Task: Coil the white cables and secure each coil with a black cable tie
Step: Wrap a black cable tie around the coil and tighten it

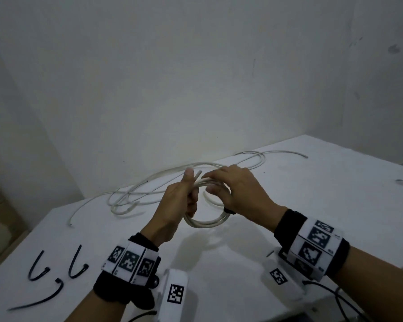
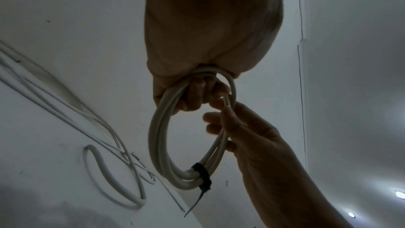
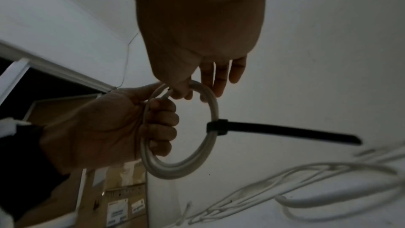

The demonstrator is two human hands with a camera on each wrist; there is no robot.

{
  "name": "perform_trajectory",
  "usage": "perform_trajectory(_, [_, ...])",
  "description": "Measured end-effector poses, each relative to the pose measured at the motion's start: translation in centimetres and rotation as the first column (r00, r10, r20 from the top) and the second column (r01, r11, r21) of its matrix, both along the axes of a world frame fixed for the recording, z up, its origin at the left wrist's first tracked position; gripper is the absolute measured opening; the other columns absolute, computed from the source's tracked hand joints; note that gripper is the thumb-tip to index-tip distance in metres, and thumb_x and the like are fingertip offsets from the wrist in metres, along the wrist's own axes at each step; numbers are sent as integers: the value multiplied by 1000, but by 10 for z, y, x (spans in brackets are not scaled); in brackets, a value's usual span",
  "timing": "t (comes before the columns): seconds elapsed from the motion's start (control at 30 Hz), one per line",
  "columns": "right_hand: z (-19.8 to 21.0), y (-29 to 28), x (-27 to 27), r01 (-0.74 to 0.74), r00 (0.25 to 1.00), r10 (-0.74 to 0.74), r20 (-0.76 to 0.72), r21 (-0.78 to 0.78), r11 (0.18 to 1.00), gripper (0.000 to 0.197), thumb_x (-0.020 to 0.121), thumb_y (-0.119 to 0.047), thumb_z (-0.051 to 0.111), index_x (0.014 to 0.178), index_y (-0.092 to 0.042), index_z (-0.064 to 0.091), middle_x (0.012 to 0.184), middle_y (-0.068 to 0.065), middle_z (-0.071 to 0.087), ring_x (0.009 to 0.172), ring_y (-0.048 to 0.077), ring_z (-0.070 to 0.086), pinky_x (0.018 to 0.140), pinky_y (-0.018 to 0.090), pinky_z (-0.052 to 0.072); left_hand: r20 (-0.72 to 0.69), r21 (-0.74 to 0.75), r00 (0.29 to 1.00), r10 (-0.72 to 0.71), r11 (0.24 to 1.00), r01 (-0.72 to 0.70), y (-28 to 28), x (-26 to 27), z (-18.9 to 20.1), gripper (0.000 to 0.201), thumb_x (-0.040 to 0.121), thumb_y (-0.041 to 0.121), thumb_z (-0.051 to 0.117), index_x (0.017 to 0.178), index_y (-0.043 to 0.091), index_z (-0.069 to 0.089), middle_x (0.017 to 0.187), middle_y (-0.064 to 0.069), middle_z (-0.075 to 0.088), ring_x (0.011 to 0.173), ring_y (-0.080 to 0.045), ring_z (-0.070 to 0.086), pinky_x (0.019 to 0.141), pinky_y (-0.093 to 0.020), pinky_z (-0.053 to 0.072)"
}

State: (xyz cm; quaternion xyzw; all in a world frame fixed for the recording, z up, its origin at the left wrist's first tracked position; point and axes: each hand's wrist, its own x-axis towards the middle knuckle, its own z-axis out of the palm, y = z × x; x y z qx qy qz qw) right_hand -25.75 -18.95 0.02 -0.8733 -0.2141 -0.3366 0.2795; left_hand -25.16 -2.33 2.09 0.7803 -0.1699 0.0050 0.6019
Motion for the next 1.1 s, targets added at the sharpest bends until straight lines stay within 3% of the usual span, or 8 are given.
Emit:
perform_trajectory(0.17, [8,-1,2,-92,994,95,-63,49,995,17,87,-24,63,93,-10,71,70,6,68,63,20,58,65,37,47,71,104,995,-64,993,56,6,-1,0,54,93,50,43,69,4,58,51,0,40,50,-18,40,52,-27,36])
perform_trajectory(0.37, [1,-3,5,1,1000,-2,-11,-86,996,20,83,-37,62,93,-24,74,83,-3,67,78,17,56,72,28,31,356,375,928,-112,926,-32,17,9,-13,51,92,59,37,65,20,56,54,8,40,53,-6,35,53,-19,28])
perform_trajectory(0.47, [1,-6,-1,34,925,51,-377,217,976,25,81,-26,69,106,-22,66,96,-1,58,79,13,56,66,24,42,587,395,795,-153,911,-117,19,12,-23,33,95,50,39,70,31,48,55,13,42,55,-4,39,56,-17,29])
perform_trajectory(0.57, [8,-17,-8,215,504,584,-636,747,629,20,86,-17,57,104,-10,60,89,11,64,70,21,64,56,27,50,724,472,657,-210,846,-249,22,15,-36,24,97,52,29,83,41,46,67,23,37,68,2,39,72,-19,27])
perform_trajectory(0.63, [9,-23,-9,336,412,745,-525,847,411,19,89,-19,53,99,-5,58,86,17,66,67,25,67,54,28,54,736,496,635,-235,825,-270,21,14,-42,30,98,53,25,85,38,47,69,23,34,70,-1,35,74,-19,25])
perform_trajectory(0.67, [8,-23,-8,335,426,747,-511,856,394,18,89,-19,55,96,-3,59,83,17,65,64,23,66,53,27,55,737,509,627,-251,817,-271,20,13,-44,31,98,52,26,81,36,46,68,21,33,71,-2,34,74,-21,25])
perform_trajectory(0.87, [-13,-19,-7,228,536,579,-614,766,601,8,82,2,58,87,7,62,76,19,59,62,20,59,53,25,52,591,692,722,-360,686,-224,15,12,-54,43,94,53,30,69,23,46,62,12,42,65,-9,37,74,-27,27])
perform_trajectory(1.1, [-31,-20,-10,313,418,354,-836,499,808,10,82,11,57,91,7,56,75,23,57,56,25,57,45,27,52,222,860,921,-321,509,-30,-7,2,-67,27,92,45,51,83,20,56,73,2,59,71,-21,56,65,-27,31])
